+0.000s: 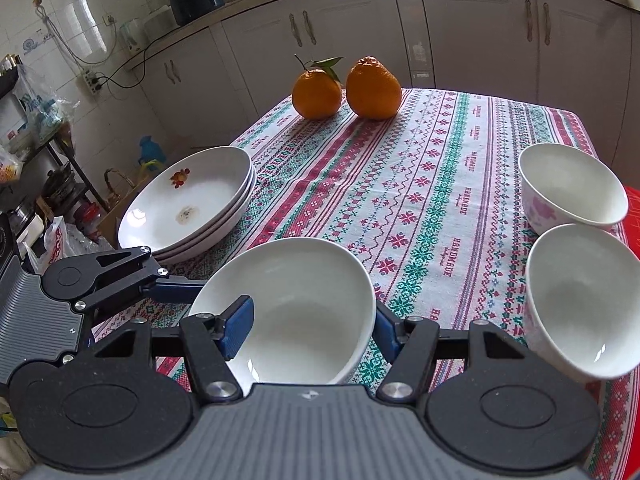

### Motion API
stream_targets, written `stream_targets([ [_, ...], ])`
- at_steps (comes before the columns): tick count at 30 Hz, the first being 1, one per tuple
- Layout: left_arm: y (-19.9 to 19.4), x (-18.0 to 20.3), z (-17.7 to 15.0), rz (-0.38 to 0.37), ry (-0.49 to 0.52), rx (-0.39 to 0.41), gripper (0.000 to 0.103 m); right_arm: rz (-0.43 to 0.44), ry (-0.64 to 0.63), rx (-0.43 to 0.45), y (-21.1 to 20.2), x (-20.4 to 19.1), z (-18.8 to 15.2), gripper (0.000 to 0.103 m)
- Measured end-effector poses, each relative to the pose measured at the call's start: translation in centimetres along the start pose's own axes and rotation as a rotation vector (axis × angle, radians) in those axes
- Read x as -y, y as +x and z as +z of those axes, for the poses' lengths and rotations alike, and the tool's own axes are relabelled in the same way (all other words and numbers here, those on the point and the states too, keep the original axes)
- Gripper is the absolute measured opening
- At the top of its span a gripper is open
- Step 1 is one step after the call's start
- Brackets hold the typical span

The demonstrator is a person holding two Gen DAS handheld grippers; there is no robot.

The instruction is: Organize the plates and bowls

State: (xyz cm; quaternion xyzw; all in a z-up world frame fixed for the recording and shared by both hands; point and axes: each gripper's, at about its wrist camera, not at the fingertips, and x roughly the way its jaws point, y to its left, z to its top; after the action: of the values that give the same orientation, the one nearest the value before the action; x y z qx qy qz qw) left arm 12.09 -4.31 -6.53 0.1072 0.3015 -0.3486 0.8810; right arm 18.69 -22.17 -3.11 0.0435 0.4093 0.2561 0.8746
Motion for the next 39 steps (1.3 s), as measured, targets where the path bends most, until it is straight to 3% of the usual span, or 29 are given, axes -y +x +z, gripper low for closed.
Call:
stream_targets([
  [12, 0.5, -0.5, -0.2, 0.003, -0.008, -0.009, 0.085, -0.001, 0.002, -0.003, 0.6, 0.1, 0.1, 0.069],
  [15, 0.5, -0.4, -0.2, 0.016, 0.001, -0.005, 0.097, 0.016, 0.002, 0.009, 0.4, 0.0, 0.1, 0.083],
  [16, 0.4, -0.4, -0.2, 0.009, -0.002, 0.0, 0.098, 0.012, -0.006, 0.017, 0.3, -0.1, 0.1, 0.09],
  [20, -0.1, -0.4, 0.0, 0.004, -0.004, 0.01, 0.1, 0.0, -0.02, 0.046, -0.4, -0.4, 0.0, 0.101],
  [33, -2.2, 0.8, 1.4, 0.048, 0.057, 0.044, 0.102, -0.19, -0.051, 0.179, -5.3, -0.6, -2.0, 0.103],
  [39, -2.2, 2.4, 2.6, 0.055, 0.1, 0.074, 0.102, -0.331, -0.04, 0.206, -7.4, 0.6, -3.2, 0.103],
])
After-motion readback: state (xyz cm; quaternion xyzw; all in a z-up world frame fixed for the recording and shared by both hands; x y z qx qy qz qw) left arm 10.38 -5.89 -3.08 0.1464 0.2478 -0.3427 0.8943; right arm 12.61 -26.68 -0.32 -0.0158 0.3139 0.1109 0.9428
